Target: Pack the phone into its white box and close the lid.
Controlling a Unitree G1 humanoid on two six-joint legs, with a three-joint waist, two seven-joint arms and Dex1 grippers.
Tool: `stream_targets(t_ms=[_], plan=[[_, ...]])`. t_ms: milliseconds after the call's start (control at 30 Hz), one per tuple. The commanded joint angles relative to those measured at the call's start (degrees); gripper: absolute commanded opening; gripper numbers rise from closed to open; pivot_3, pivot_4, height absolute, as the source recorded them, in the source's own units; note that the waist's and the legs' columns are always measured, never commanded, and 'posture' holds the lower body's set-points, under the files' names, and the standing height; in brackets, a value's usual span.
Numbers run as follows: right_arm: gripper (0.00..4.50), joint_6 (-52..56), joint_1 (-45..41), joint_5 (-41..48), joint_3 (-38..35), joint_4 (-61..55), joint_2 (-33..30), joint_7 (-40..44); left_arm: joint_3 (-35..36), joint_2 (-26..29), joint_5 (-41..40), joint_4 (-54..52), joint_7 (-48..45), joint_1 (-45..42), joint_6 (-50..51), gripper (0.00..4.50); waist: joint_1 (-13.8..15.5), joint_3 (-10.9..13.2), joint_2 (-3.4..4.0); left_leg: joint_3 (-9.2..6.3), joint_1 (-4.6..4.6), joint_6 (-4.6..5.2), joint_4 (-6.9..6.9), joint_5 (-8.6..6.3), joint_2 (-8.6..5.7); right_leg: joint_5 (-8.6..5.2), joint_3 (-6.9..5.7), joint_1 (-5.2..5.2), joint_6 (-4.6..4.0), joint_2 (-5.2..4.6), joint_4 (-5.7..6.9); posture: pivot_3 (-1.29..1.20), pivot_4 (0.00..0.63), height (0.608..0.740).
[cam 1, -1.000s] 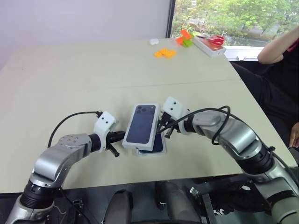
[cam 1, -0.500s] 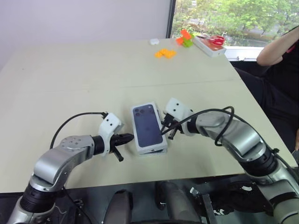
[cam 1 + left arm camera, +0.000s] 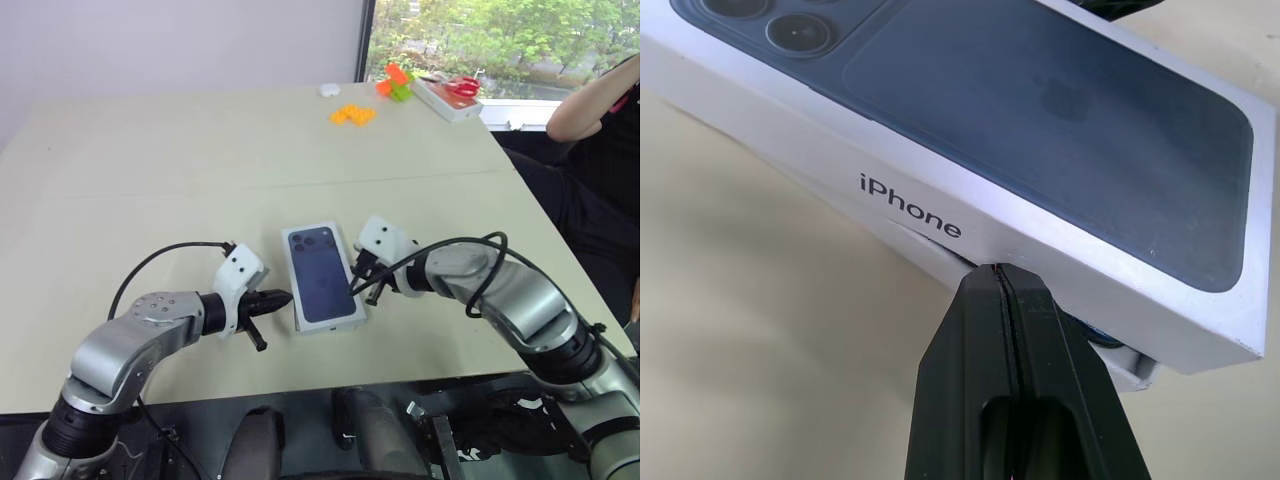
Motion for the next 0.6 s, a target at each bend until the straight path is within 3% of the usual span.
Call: stream_targets(t_ms=[33, 600], plan=[[0.04, -0.4, 0.1, 1.0, -0.1, -3.4, 0.6, 1.4, -0.7, -0.7, 0.9, -0.4, 0.7, -1.0, -1.4, 0.0, 0.0, 0.0, 0.0, 0.0, 0.01, 0.0, 0.0, 0.0, 0.0, 0.0, 0.0, 0.01, 0.0, 0.0, 0.0, 0.0, 0.15, 0.739], [0.04, 0.4, 0.9, 0.3, 0.1, -3.4, 1.1, 1.2, -0.6, -1.6, 1.4, 0.4, 1.0, -2.2, -1.1, 0.0, 0.0, 0.0, -0.01, 0.02, 0.09, 0.0, 0.0, 0.0, 0.0, 0.0, 0.01, 0.06, -0.01, 0.0, 0.01, 0.0, 0.15, 0.739]])
